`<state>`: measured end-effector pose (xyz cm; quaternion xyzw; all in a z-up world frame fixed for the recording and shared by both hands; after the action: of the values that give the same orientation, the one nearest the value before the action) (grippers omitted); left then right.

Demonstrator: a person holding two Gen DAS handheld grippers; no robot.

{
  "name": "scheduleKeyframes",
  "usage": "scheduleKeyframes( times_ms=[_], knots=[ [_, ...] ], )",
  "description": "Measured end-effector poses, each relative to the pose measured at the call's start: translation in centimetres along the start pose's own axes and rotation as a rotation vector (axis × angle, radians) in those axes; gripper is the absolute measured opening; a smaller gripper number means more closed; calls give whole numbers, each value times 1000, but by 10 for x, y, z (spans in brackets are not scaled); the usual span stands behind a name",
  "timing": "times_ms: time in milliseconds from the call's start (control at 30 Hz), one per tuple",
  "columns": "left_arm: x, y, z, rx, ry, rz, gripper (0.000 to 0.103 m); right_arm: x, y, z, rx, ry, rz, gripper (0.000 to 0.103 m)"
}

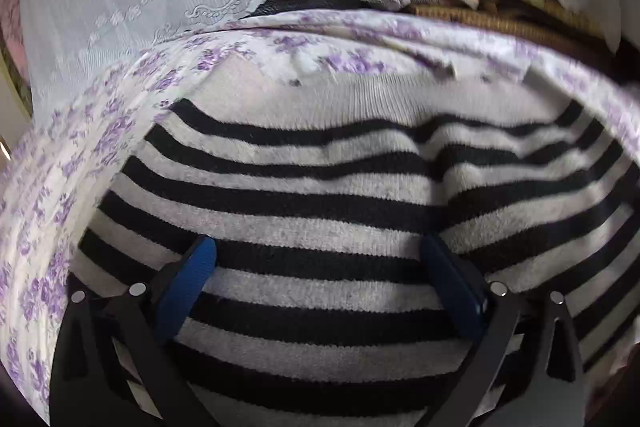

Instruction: Fold small clothes

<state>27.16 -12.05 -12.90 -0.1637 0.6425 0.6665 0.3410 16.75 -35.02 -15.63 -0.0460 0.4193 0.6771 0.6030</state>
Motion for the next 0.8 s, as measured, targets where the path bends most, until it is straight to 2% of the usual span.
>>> scheduleKeyframes(
  times_ms=[67,100,233,300,433,533,600,667,733,800],
  knots=[
    [2,1,1,13,3,-10,99,0,0,1,4,7,0,83],
    [3,4,3,18,10,-16,99,0,1,0,6,6,-4,80],
    [6,20,17,71,48,-12,99,-3,3,-10,-1,-44,-18,49],
    [4,29,38,50,32,-15,99,-4,3,-13,-18,-68,-19,46],
    [2,37,89,-98,-55,-63,99,-3,3,-12,-21,-66,-18,46],
    [16,33,135,-205,-81,-91,99,-3,3,-11,-28,-72,-22,46],
    [27,26,153,-188,-34,-93,99,-3,6,-9,-34,-67,-32,42],
    [30,24,164,-101,70,-64,99,-3,10,-6,-34,-51,-41,38],
    [26,28,171,-98,102,-88,99,-5,15,1,-12,-13,-54,35],
    [29,24,171,-107,92,-75,99,-7,20,12,9,29,-71,34]
  ],
)
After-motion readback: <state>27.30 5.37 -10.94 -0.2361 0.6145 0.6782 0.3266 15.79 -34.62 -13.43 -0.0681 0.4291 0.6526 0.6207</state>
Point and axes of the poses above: each gripper's, at about its wrist camera, not at the fingertips, and y roughly against the way its jaws point, z to its left, x to its underside, the point moved 10 cm from there along -y, roughly the way its jaws point, and after that the axes turned 3 degrees about -x, right-handed, at the moved point
